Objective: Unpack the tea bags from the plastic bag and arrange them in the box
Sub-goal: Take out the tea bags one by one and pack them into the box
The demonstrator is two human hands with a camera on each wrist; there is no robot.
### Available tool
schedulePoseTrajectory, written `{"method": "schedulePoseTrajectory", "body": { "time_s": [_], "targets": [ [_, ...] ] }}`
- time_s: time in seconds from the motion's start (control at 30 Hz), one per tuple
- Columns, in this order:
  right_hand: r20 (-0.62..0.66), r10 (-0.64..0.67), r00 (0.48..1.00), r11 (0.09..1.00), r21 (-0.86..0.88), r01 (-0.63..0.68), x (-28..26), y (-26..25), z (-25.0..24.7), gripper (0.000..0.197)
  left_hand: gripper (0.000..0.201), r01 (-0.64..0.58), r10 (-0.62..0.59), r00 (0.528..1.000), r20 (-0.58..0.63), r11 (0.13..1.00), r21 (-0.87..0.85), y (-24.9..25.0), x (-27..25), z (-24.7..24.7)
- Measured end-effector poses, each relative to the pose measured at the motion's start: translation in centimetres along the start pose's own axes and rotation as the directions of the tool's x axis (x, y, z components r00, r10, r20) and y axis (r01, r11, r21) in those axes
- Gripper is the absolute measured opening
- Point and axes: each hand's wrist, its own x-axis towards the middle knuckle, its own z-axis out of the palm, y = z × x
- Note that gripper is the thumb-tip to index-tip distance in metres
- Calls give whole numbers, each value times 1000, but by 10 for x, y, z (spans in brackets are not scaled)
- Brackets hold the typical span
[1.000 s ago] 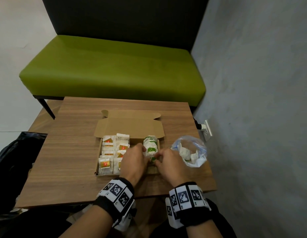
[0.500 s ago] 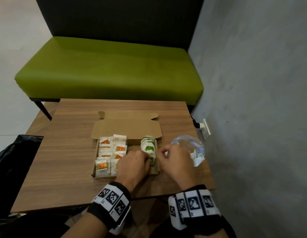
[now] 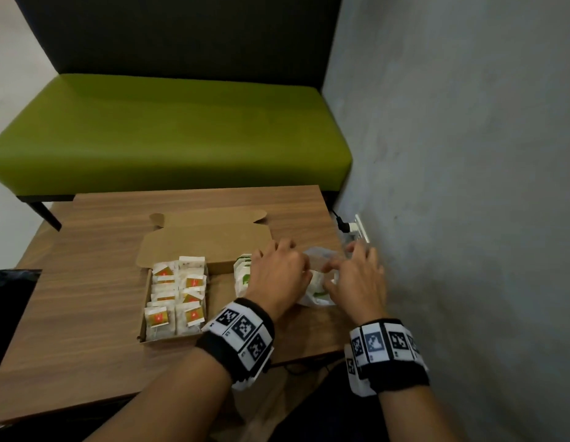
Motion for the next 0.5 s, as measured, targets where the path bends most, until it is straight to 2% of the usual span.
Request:
{"method": "schedulePoseTrajectory", "body": {
  "time_s": [0.1, 0.2, 0.27, 0.33, 0.4, 0.5],
  "targets": [
    [168, 77, 983, 997, -22, -74, -1, 7, 2, 53, 35, 33, -38, 998, 59, 996, 87, -6, -1, 4],
    [170, 151, 974, 988, 4, -154, -6, 12, -1, 58, 41, 37, -42, 997, 65, 997, 74, -11, -6, 10],
    [140, 158, 978, 985, 41, -165, -9, 10, 1, 57, 44, 28, -28, 997, 72, 1000, 5, -10, -9, 16],
    [100, 96, 990, 991, 81, -105, -11, 5, 4, 51, 46, 21, -15, 997, 77, 996, -84, -8, -10, 20],
    [73, -19, 997, 996, 94, 12, -10, -1, 8, 44, 46, 12, -3, 998, 69, 991, -131, -7, -12, 22],
    [123, -86, 989, 995, 66, 78, -7, -11, 11, 43, 47, -5, 11, 999, 34, 984, -177, -9, -17, 24]
  ]
}}
